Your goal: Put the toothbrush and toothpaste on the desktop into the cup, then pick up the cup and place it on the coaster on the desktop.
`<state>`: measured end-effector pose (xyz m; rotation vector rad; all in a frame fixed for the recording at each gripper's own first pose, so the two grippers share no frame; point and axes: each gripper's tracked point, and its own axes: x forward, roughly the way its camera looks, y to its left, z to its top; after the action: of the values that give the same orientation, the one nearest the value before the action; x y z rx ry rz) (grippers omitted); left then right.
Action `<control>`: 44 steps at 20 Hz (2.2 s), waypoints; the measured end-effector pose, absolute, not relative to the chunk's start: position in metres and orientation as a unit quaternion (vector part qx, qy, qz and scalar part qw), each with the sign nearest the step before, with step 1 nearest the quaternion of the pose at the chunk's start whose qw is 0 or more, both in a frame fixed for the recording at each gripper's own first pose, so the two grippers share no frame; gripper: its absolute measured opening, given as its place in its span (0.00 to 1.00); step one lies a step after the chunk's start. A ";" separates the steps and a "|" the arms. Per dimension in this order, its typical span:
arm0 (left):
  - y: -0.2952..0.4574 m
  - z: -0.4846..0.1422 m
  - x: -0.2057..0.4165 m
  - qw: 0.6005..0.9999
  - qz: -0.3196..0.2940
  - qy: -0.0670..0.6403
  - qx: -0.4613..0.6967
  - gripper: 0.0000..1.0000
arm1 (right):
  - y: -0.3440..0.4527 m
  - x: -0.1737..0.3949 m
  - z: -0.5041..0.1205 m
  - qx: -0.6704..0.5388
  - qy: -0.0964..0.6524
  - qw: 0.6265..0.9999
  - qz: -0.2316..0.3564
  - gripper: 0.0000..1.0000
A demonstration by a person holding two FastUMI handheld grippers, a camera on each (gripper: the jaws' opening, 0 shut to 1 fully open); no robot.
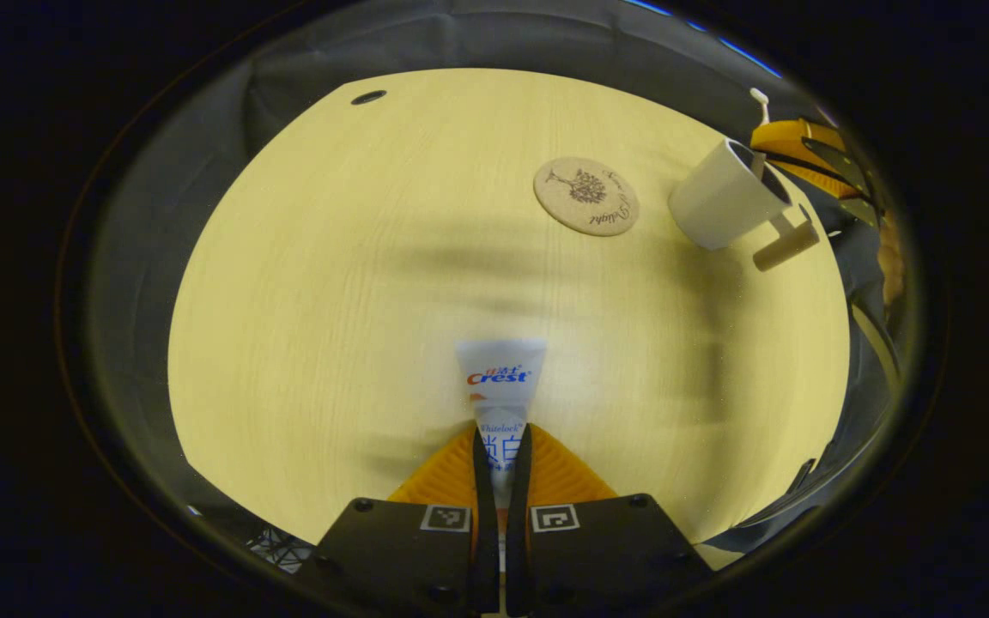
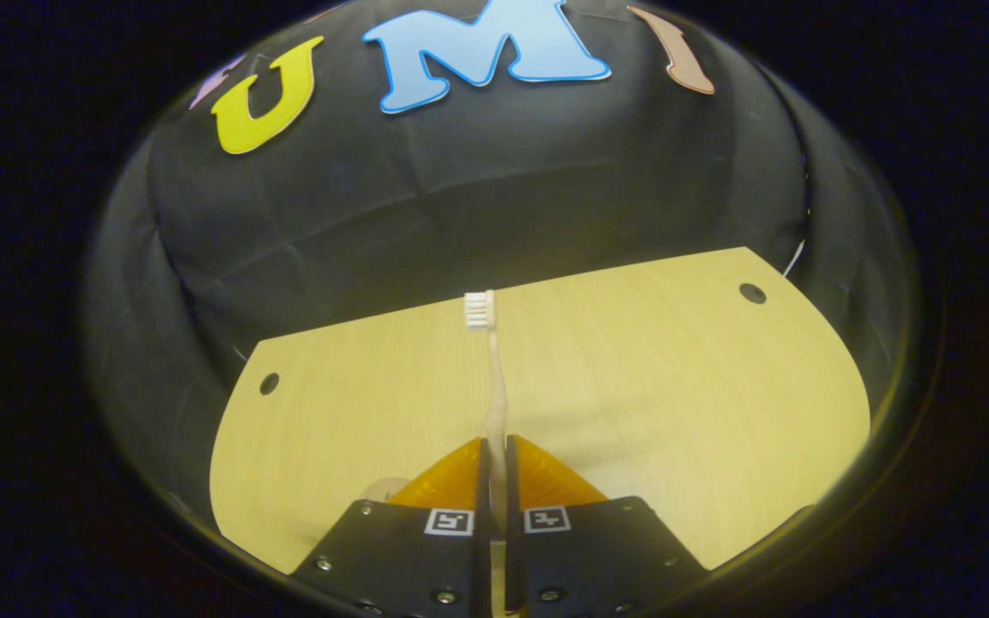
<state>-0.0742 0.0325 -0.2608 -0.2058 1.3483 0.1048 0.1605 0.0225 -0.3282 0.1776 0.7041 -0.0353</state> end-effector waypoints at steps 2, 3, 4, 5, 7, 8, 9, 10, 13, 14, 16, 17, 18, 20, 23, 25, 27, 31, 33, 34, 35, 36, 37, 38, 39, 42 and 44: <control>0.032 -0.260 -0.073 0.776 0.049 0.621 -0.095 0.11 | 0.027 0.154 -0.331 0.094 0.351 0.932 -0.005 0.12; 0.033 -0.260 -0.073 0.777 0.049 0.620 -0.094 0.11 | 0.028 0.149 -0.333 0.097 0.356 0.930 -0.003 0.13; 0.033 -0.260 -0.072 0.778 0.049 0.619 -0.093 0.11 | 0.027 0.146 -0.334 0.098 0.358 0.929 -0.005 0.12; 0.034 -0.258 -0.070 0.780 0.049 0.617 -0.091 0.11 | 0.024 0.143 -0.333 0.098 0.358 0.929 -0.006 0.11; 0.034 -0.256 -0.066 0.784 0.048 0.613 -0.086 0.11 | 0.022 0.134 -0.334 0.097 0.360 0.928 -0.008 0.11; 0.034 -0.255 -0.062 0.787 0.047 0.609 -0.083 0.12 | 0.020 0.130 -0.333 0.095 0.360 0.928 -0.009 0.11; 0.034 -0.253 -0.057 0.790 0.047 0.606 -0.081 0.12 | 0.018 0.127 -0.331 0.094 0.360 0.928 -0.009 0.11; 0.034 -0.250 -0.053 0.792 0.046 0.603 -0.080 0.11 | 0.016 0.122 -0.329 0.094 0.359 0.928 -0.009 0.11; 0.032 -0.241 -0.033 0.802 0.042 0.591 -0.078 0.11 | 0.007 0.109 -0.323 0.098 0.356 0.929 -0.013 0.11; 0.030 -0.237 -0.025 0.806 0.040 0.586 -0.077 0.11 | 0.004 0.104 -0.322 0.100 0.355 0.929 -0.014 0.11; 0.025 -0.230 -0.008 0.813 0.035 0.576 -0.074 0.11 | -0.002 0.095 -0.322 0.104 0.356 0.929 -0.020 0.11; 0.022 -0.225 0.001 0.817 0.033 0.571 -0.073 0.11 | -0.005 0.091 -0.323 0.106 0.356 0.928 -0.024 0.11; 0.019 -0.219 0.009 0.821 0.029 0.565 -0.073 0.11 | -0.009 0.086 -0.324 0.108 0.358 0.927 -0.027 0.11; 0.010 -0.206 0.027 0.829 0.022 0.554 -0.073 0.11 | -0.014 0.076 -0.327 0.114 0.361 0.925 -0.033 0.11; 0.002 -0.191 0.053 0.841 0.012 0.537 -0.066 0.11 | -0.023 0.064 -0.330 0.122 0.364 0.923 -0.043 0.11; -0.006 -0.180 0.070 0.849 0.004 0.525 -0.065 0.11 | -0.028 0.056 -0.333 0.129 0.366 0.921 -0.049 0.11; -0.017 -0.168 0.086 0.856 -0.005 0.513 -0.066 0.11 | -0.034 0.050 -0.334 0.133 0.368 0.919 -0.055 0.11; -0.031 -0.144 0.121 0.871 -0.019 0.488 -0.060 0.11 | -0.043 0.045 -0.337 0.140 0.370 0.916 -0.063 0.11; -0.043 -0.130 0.140 0.879 -0.027 0.472 -0.060 0.11 | -0.048 0.044 -0.337 0.142 0.369 0.916 -0.067 0.11; -0.048 -0.125 0.150 0.882 -0.031 0.465 -0.060 0.11 | -0.050 0.044 -0.336 0.143 0.369 0.916 -0.069 0.11; -0.052 -0.119 0.159 0.886 -0.033 0.459 -0.059 0.11 | -0.053 0.043 -0.335 0.144 0.368 0.916 -0.071 0.11; -0.056 -0.115 0.168 0.889 -0.036 0.452 -0.057 0.11 | -0.054 0.042 -0.335 0.145 0.368 0.916 -0.072 0.11; -0.061 -0.112 0.176 0.892 -0.040 0.447 -0.054 0.11 | -0.058 0.042 -0.336 0.146 0.368 0.915 -0.074 0.11; -0.065 -0.109 0.185 0.895 -0.043 0.440 -0.050 0.11 | -0.061 0.041 -0.335 0.146 0.368 0.915 -0.076 0.11; -0.070 -0.106 0.193 0.899 -0.047 0.433 -0.046 0.11 | -0.064 0.039 -0.335 0.147 0.369 0.914 -0.079 0.11; -0.086 -0.101 0.216 0.907 -0.059 0.414 -0.040 0.11 | -0.079 0.032 -0.336 0.148 0.372 0.912 -0.091 0.11; -0.099 -0.102 0.224 0.910 -0.070 0.407 -0.044 0.11 | -0.090 0.027 -0.337 0.147 0.374 0.910 -0.100 0.11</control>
<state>0.2239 -0.0991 -0.1023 -0.0909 0.8399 -0.1446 0.0271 -0.0897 -0.3373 0.3042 0.7721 -0.2065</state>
